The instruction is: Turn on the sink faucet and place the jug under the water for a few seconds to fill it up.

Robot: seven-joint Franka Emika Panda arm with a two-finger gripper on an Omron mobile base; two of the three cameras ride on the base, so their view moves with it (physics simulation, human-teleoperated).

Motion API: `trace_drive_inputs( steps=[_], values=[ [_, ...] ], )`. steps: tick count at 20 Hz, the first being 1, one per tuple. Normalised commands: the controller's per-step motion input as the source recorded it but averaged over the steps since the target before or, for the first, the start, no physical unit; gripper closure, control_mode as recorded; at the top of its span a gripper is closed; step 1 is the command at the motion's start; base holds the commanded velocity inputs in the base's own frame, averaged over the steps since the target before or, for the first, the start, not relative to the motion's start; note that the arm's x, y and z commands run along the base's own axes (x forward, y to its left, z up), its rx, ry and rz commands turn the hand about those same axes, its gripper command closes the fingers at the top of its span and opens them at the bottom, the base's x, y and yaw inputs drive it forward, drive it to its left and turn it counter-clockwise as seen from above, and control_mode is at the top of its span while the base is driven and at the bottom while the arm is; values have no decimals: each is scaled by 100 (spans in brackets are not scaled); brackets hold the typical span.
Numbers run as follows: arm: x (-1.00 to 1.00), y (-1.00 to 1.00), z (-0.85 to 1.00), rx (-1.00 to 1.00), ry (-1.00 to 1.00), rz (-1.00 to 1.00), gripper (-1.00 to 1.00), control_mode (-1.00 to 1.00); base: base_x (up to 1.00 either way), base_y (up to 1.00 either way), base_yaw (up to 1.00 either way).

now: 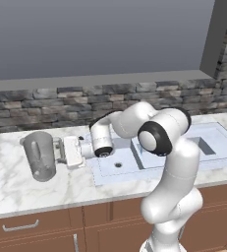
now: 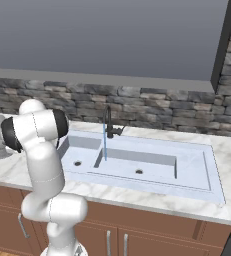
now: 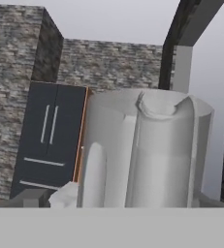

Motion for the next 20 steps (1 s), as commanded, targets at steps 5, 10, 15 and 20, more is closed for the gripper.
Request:
trace_drive_inputs(
  steps=[5, 10, 15, 20],
  values=[
    [0, 16, 0, 0, 0, 0, -100, -100, 0, 0, 0],
    [0, 7, 0, 0, 0, 0, 100, -100, 0, 0, 0],
    [-3, 0, 0, 0, 0, 0, 100, -100, 0, 0, 0],
    [-16, -6, 5, 0, -2, -2, 100, -100, 0, 0, 0]
  ],
)
